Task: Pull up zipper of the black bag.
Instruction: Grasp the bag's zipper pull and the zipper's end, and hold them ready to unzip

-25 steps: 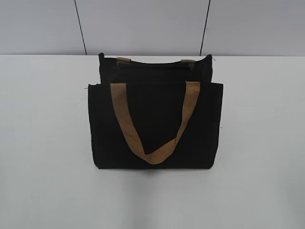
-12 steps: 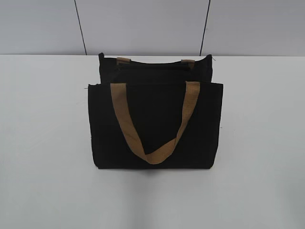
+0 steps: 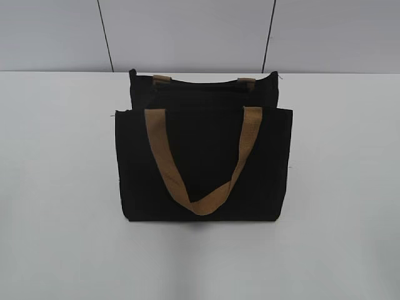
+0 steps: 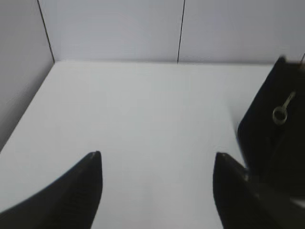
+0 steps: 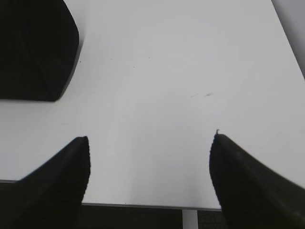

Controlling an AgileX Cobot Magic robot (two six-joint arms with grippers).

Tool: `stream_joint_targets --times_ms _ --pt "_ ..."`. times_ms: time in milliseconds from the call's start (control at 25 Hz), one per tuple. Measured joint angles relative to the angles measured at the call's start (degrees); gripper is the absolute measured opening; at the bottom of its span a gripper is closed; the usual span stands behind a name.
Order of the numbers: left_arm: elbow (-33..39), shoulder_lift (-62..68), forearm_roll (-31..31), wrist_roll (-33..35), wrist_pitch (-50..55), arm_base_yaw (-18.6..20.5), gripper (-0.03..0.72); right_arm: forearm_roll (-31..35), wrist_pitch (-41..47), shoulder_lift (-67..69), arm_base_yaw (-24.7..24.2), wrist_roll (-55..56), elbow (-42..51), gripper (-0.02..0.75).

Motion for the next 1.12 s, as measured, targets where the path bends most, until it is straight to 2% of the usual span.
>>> stream_joint_targets --times_ms 120,320,440,600,720,960,1120 --pt "1.56 0.91 0.00 0.00 -13.64 0.00 0.536 0.00 0.00 0.00 0.00 0.00 0.00 0.593" --pt "8.40 9.21 0.05 0.00 -38.29 0.00 0.532 0.00 0.00 0.00 0.00 0.00 0.00 0.593" --pt "12.75 18.00 -0.57 0.00 -52.01 0.00 0.512 0.00 0.00 0.00 0.00 0.00 0.00 0.593" --pt "14.75 31.82 0.43 -0.35 -65.48 0.00 0.492 0.00 0.00 0.00 0.00 0.00 0.00 0.593" --pt "14.79 43.52 7.76 -5.42 -73.21 -0.51 0.483 0.00 0.00 0.00 0.00 0.00 0.00 0.593" --pt "14.79 65.70 29.97 -17.36 -90.08 -1.96 0.438 0.00 0.00 0.00 0.00 0.00 0.00 0.593" --pt "14.79 77.27 41.16 -19.62 -97.60 -1.96 0.407 0.00 0.00 0.00 0.00 0.00 0.00 0.593"
